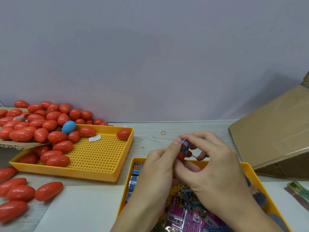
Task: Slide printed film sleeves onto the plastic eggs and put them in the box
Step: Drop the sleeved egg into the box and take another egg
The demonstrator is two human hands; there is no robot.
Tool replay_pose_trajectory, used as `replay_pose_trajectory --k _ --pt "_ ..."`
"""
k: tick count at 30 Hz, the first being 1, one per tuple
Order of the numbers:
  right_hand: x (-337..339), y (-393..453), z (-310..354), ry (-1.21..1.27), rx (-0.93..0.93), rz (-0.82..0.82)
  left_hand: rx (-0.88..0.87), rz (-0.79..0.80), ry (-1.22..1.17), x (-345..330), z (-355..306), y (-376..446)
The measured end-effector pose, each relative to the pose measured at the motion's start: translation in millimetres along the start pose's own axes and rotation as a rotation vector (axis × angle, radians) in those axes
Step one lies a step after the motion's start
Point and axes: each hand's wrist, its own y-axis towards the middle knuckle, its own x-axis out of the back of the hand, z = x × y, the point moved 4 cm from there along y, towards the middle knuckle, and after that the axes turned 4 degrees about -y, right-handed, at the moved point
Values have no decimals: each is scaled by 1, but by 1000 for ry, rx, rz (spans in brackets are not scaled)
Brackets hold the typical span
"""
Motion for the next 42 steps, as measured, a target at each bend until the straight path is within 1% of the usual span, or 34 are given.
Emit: replay_pose_trajectory --k 1,4,6,8,11,14,21,24,27,31,38,42 --pt "0 0 -2 -9 1 0 -35 -32 41 0 -1 0" --pt "-1 0 -9 -83 -20 33 -219 -136 277 3 -7 -2" --pt "-4 -1 -10 -117 -17 63 -289 -152 358 2 -11 -3" --pt "-3 -1 -8 -110 -11 59 -273 -126 303 3 -10 -2" --pt "-2 0 -5 -71 -3 49 -141 -57 98 3 -5 1" --pt "-1 1 -6 -79 -5 24 -89 -35 31 2 0 3" --pt "-2 0 -11 -116 -46 84 -121 7 132 4 1 2" --pt "-3 0 -12 -124 -47 77 -143 -23 190 4 0 1" --pt "-2 1 -11 -116 -47 63 -216 -61 282 1 -4 -2" --pt "-2 0 -10 -86 -42 80 -236 -56 347 -3 -7 -4" --pt "-1 0 -13 -62 -53 74 -258 -50 357 -5 -9 -3" --pt "-2 -1 -10 -48 -51 85 -259 -81 364 -4 -8 -4"
